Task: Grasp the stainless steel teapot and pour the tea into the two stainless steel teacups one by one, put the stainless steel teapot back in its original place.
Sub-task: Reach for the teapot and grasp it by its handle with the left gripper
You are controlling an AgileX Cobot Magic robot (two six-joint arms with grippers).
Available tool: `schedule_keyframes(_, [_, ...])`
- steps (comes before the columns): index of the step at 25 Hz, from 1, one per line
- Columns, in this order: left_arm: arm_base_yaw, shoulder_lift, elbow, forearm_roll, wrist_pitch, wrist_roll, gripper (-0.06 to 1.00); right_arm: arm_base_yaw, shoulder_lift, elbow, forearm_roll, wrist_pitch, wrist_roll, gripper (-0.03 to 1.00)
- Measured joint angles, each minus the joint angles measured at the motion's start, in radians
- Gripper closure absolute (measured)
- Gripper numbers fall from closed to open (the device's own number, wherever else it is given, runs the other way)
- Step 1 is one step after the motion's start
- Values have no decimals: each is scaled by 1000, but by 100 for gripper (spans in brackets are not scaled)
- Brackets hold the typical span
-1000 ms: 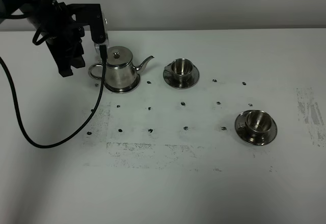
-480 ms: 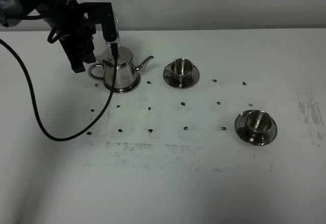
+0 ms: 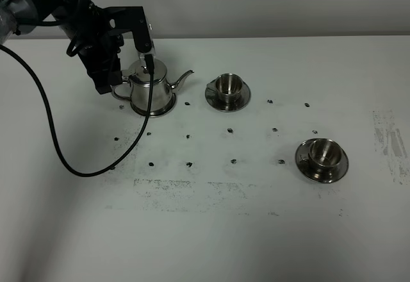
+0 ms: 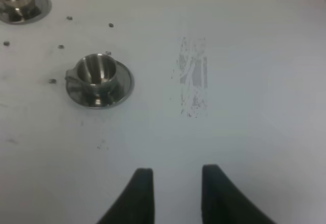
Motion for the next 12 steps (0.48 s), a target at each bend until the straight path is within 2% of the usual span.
schedule_keyframes(5, [-2,0,0,2,-8,-8,49,0,0,0,0,0,0,74])
schedule_keyframes(12, [-9,0,0,3,-35,-23,48,0,0,0,0,0,0,74])
